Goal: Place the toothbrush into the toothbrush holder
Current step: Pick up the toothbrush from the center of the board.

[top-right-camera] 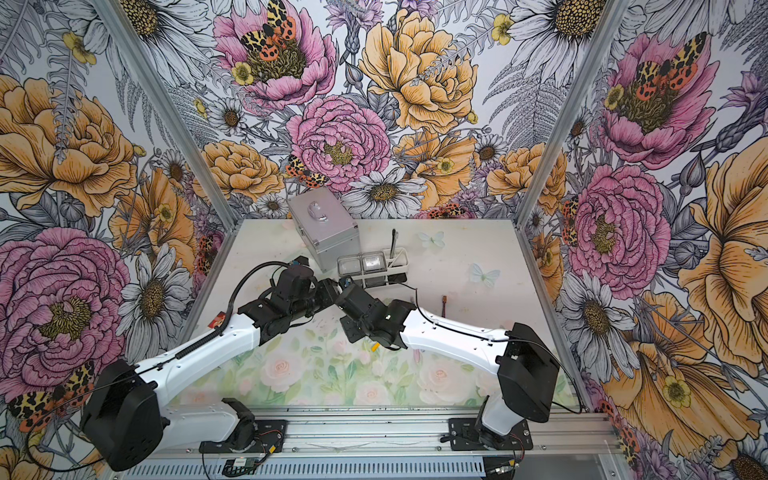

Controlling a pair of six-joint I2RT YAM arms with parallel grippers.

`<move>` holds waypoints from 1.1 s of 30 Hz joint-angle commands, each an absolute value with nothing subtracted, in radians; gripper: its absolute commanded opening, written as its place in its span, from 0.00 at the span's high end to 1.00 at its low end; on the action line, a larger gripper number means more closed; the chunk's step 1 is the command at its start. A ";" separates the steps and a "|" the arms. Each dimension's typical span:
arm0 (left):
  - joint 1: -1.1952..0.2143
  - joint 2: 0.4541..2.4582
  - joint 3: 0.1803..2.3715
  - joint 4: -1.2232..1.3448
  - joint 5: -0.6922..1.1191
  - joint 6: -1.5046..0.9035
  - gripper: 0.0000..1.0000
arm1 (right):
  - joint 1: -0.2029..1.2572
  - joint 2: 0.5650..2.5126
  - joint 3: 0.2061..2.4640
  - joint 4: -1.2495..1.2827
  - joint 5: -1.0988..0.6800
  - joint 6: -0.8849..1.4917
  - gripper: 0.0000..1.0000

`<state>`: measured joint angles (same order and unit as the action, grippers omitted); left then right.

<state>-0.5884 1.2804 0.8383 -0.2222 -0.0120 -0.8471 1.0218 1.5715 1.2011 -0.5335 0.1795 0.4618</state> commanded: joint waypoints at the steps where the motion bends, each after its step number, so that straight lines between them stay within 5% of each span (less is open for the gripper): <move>1: -0.577 1.302 0.859 -0.146 0.038 -0.858 0.64 | 1.030 1.554 1.197 -0.509 0.181 0.452 1.00; 6: -0.571 1.316 0.850 -0.119 0.052 -0.861 0.71 | 1.029 1.575 1.204 -0.508 0.188 0.451 1.00; 16: -0.546 1.302 0.822 -0.082 0.084 -0.855 1.00 | 1.024 1.582 1.209 -0.508 0.205 0.446 1.00; 30: -0.531 1.317 0.854 -0.002 0.049 -0.733 1.00 | 0.882 1.392 1.115 -0.509 0.246 0.444 0.99; 33: -0.528 1.351 0.932 0.000 0.020 -0.670 1.00 | 0.759 1.325 1.095 -0.509 0.249 0.413 0.85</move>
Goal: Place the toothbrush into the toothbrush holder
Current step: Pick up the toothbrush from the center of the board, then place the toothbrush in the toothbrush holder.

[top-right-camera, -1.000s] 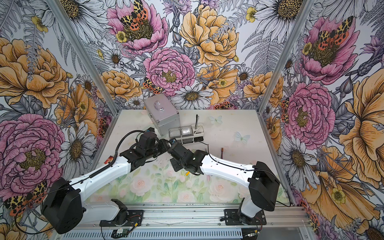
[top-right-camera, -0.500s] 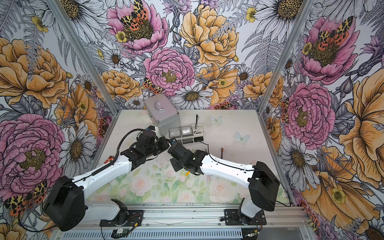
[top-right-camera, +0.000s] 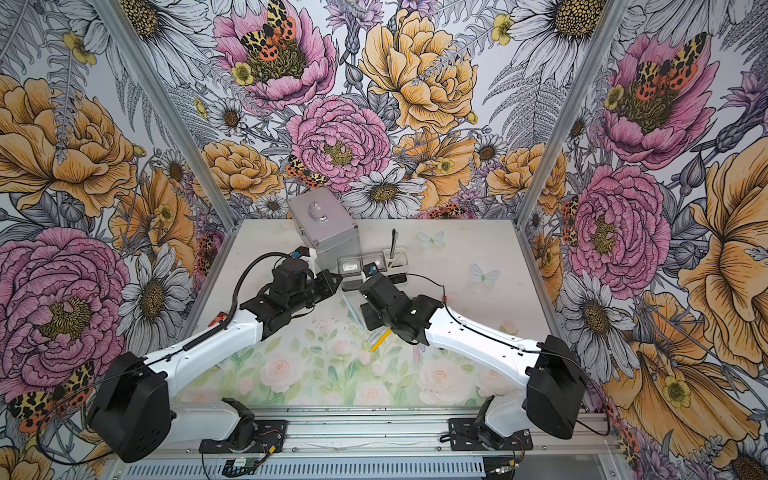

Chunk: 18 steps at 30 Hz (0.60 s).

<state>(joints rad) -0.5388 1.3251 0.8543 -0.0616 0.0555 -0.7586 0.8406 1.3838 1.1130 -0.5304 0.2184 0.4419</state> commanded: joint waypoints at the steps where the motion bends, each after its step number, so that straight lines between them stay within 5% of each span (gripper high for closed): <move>1: -0.527 1.369 0.966 0.003 0.015 -0.640 1.00 | 0.718 1.304 1.095 -0.509 0.252 0.391 0.78; 4: -0.517 1.437 1.092 0.015 -0.004 -0.555 1.00 | 0.607 1.266 1.108 -0.507 0.227 0.317 0.61; 7: -0.499 1.535 1.232 0.046 0.044 -0.539 1.00 | 0.494 1.264 1.133 -0.509 0.164 0.291 0.54; 18: -0.575 1.792 1.417 0.353 0.038 -0.429 1.00 | 0.389 1.145 0.941 -0.442 0.106 0.273 0.51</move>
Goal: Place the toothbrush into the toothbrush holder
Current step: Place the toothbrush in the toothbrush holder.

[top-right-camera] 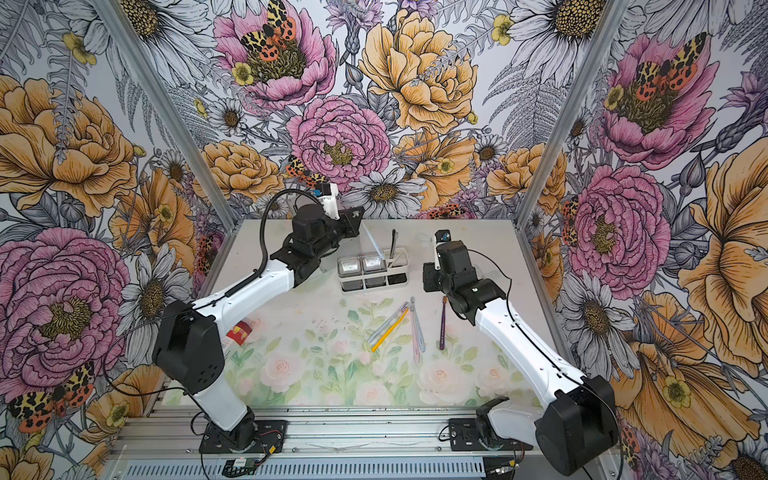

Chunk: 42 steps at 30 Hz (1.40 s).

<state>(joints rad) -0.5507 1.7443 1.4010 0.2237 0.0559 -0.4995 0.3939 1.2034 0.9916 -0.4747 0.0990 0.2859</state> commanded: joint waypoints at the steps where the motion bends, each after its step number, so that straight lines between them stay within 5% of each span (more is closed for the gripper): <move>1: -0.578 1.827 1.435 0.354 0.044 -0.426 1.00 | 0.378 1.111 0.923 -0.443 0.089 0.279 0.51; 9: -0.666 1.962 1.491 0.401 -0.025 -0.219 1.00 | 0.358 0.948 0.809 -0.442 0.009 0.263 0.50; 21: -0.736 1.900 1.495 0.410 -0.064 -0.058 1.00 | 0.334 0.866 0.730 -0.442 -0.012 0.272 0.49; 28: -0.791 1.885 1.460 0.519 -0.248 0.197 1.00 | 0.303 0.827 0.694 -0.444 -0.032 0.275 0.48; 42: -0.738 1.955 1.459 0.575 -0.313 0.151 1.00 | 0.252 0.835 0.688 -0.443 -0.079 0.276 0.48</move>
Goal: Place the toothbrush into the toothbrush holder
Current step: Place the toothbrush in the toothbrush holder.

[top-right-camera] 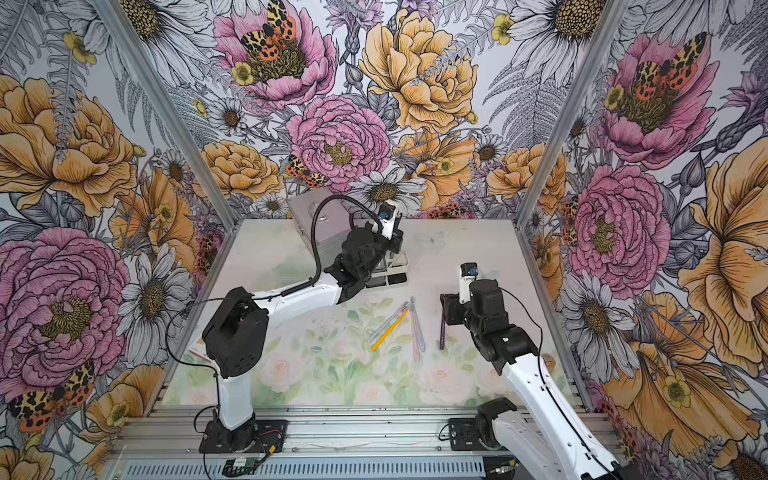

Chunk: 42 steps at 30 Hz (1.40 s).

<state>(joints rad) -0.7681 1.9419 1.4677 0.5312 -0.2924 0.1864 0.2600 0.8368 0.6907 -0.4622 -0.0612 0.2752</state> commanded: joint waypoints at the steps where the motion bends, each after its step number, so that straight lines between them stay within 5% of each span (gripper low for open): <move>1: -0.729 1.957 1.459 0.572 -0.302 0.138 1.00 | 0.249 0.838 0.689 -0.444 -0.079 0.277 0.48; 18: -0.663 2.002 1.468 0.552 -0.162 -0.010 1.00 | 0.230 0.866 0.686 -0.443 -0.078 0.274 0.48; 42: -0.701 1.959 1.451 0.584 -0.192 0.064 1.00 | 0.221 0.878 0.680 -0.442 -0.087 0.273 0.48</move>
